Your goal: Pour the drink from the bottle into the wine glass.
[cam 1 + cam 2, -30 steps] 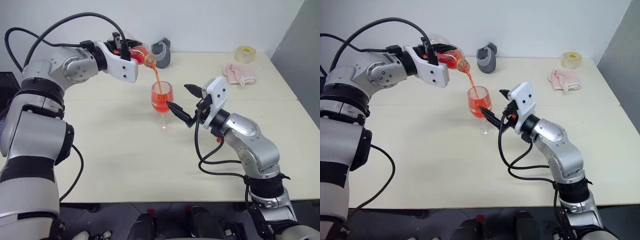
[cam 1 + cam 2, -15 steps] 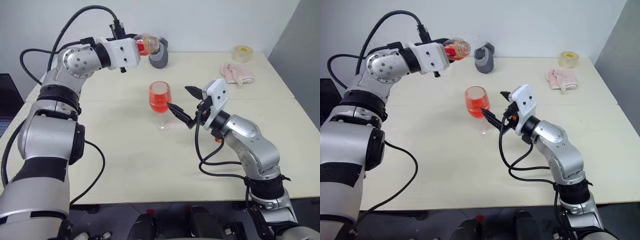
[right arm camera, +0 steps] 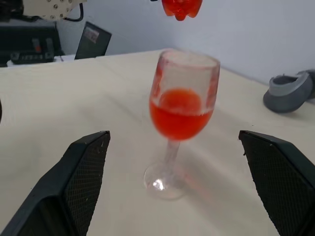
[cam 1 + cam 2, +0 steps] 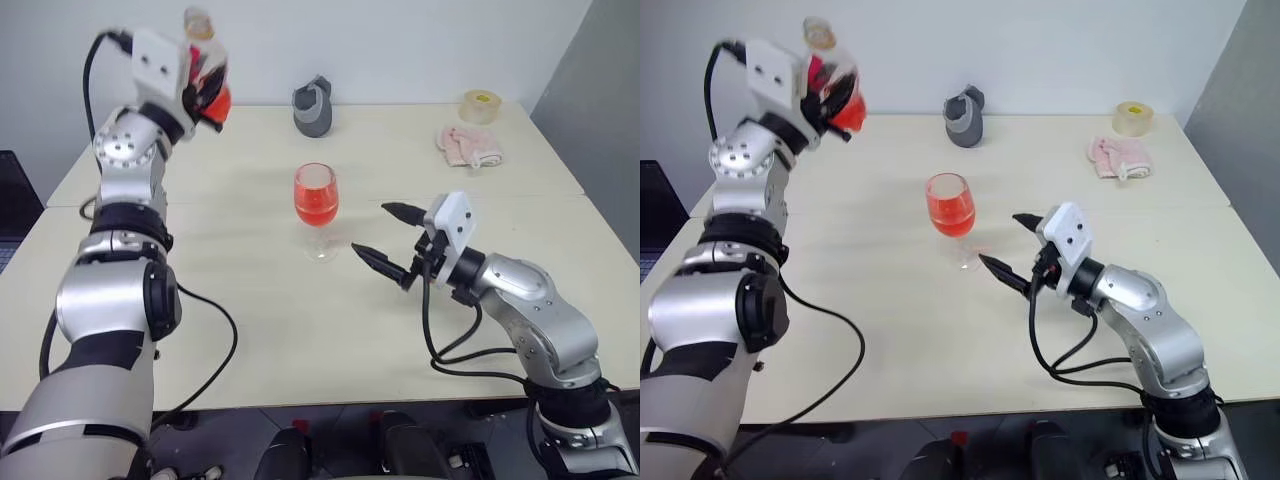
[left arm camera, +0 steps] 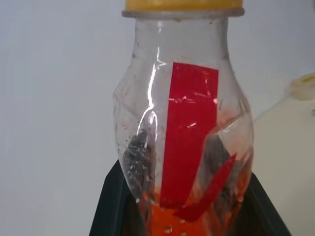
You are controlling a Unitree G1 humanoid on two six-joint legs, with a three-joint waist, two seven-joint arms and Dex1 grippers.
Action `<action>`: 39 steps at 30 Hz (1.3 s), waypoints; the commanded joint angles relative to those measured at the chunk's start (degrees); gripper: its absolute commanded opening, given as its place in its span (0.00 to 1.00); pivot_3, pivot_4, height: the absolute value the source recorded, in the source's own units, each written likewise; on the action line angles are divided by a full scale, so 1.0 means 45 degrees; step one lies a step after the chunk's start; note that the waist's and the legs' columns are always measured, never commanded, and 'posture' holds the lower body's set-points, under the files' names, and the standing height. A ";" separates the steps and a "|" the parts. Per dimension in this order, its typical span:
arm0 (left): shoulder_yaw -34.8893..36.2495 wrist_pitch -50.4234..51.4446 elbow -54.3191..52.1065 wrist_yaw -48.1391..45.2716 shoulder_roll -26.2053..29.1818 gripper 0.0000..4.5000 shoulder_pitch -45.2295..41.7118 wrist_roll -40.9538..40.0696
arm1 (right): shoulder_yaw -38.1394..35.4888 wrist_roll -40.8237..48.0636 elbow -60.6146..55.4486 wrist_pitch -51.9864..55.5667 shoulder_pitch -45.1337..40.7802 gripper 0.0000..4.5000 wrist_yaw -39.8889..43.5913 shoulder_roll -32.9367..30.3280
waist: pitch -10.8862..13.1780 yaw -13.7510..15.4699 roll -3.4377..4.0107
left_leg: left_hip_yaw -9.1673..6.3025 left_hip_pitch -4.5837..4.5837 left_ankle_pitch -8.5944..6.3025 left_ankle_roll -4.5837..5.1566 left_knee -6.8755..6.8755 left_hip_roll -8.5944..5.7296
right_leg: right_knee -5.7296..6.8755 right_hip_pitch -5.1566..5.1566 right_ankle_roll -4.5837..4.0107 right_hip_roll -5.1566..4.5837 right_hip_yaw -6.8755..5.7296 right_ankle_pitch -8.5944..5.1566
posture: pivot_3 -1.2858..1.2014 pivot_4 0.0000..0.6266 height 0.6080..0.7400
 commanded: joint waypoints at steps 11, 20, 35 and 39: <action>0.1660 0.3729 -0.6072 0.1553 -0.1824 0.23 0.5659 -0.2669 | -0.0090 0.0495 -0.0708 -0.1105 0.0568 1.00 0.1240 -0.0573 | -0.0014 0.0131 -0.0022 | -0.0008 -0.0007 0.0001 -0.0003 0.0018 0.0011 | -0.0012 0.0007 0.0000 -0.0028 0.0009 0.0000 | 0.52 0.24 1.00; 0.1188 0.4179 -0.7130 0.1743 -0.2479 0.23 0.7087 -0.2560 | -0.0008 0.0493 -0.0579 -0.1017 0.0304 1.00 0.1098 -0.0384 | -0.0018 0.0298 -0.0029 | 0.0003 0.0001 0.0001 -0.0003 0.0016 0.0002 | -0.0018 0.0012 -0.0001 -0.0025 0.0010 0.0001 | 0.52 0.24 1.00; 0.0998 0.4147 -0.7903 0.2084 -0.2607 0.94 0.7476 -0.2361 | -0.0115 0.0418 -0.0516 -0.0955 0.0181 1.00 0.0879 -0.0363 | -0.0023 0.0410 -0.0034 | 0.0009 0.0008 0.0001 -0.0004 0.0018 0.0001 | -0.0027 0.0021 -0.0001 -0.0031 0.0014 0.0001 | 0.52 0.24 1.00; 0.1117 0.4953 -0.9709 0.2393 -0.2583 0.99 0.8350 -0.2552 | -0.0056 0.0333 -0.0599 -0.1016 0.0319 1.00 0.0845 -0.0399 | -0.0023 0.0406 -0.0034 | 0.0009 0.0008 0.0001 -0.0004 0.0016 0.0010 | -0.0029 0.0022 -0.0001 -0.0032 0.0021 0.0001 | 0.52 0.24 1.00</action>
